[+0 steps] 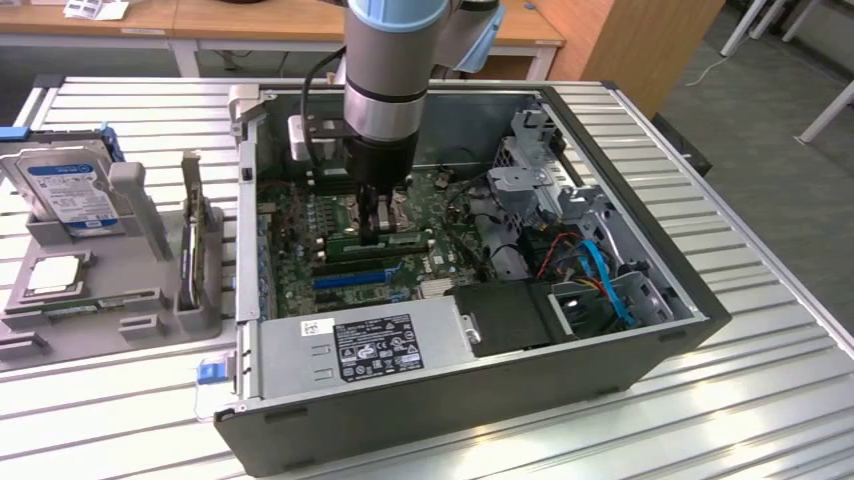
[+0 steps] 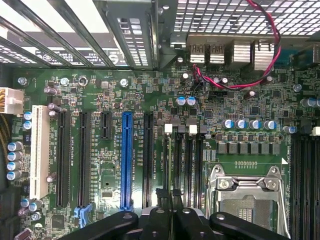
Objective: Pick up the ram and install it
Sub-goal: 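Insert the ram into the slot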
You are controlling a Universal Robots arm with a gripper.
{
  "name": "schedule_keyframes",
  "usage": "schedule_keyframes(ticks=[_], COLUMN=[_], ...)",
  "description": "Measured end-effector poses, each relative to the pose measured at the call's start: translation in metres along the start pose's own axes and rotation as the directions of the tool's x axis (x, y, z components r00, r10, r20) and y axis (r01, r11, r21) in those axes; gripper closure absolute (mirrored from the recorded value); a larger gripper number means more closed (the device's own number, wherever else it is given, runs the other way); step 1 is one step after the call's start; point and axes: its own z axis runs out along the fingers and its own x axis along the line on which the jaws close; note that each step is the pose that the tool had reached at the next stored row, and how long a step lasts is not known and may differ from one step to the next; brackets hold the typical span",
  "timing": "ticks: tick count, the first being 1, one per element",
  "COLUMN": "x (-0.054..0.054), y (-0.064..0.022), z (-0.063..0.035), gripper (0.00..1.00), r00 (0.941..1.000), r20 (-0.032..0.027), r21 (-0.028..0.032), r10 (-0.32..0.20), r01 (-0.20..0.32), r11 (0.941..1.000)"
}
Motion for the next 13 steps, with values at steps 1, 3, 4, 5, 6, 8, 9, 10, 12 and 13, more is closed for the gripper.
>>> schedule_keyframes(ticks=[1,3,4,5,6,8,9,10,12,13], x=[0.0,0.0,0.0,0.0,0.0,0.0,0.0,0.0,0.0,0.0], y=[-0.0001,-0.0001,0.0,0.0,0.0,0.0,-0.0001,0.0,-0.0001,0.0], z=[0.0006,0.0019,0.002,0.002,0.002,0.0021,0.0021,0.0021,0.0021,0.0021], gripper=[0.88,0.88,0.88,0.88,0.88,0.88,0.88,0.88,0.88,0.88], r00=[1.0,1.0,1.0,1.0,1.0,1.0,1.0,1.0,1.0,1.0], r20=[0.0002,0.0,-0.0001,-0.0001,-0.0002,-0.0001,-0.0001,0.0,-0.0001,-0.0001], r21=[0.0002,0.0001,0.0,0.0,0.0,0.0,0.0,0.0,0.0,0.0], r10=[0.0,0.0,0.0,0.0,0.0,0.0,0.0,0.0,0.0,0.0], r01=[0.0,0.0,0.0,0.0,0.0,0.0,0.0,0.0,0.0,0.0], r11=[1.0,1.0,1.0,1.0,1.0,1.0,1.0,1.0,1.0,1.0])
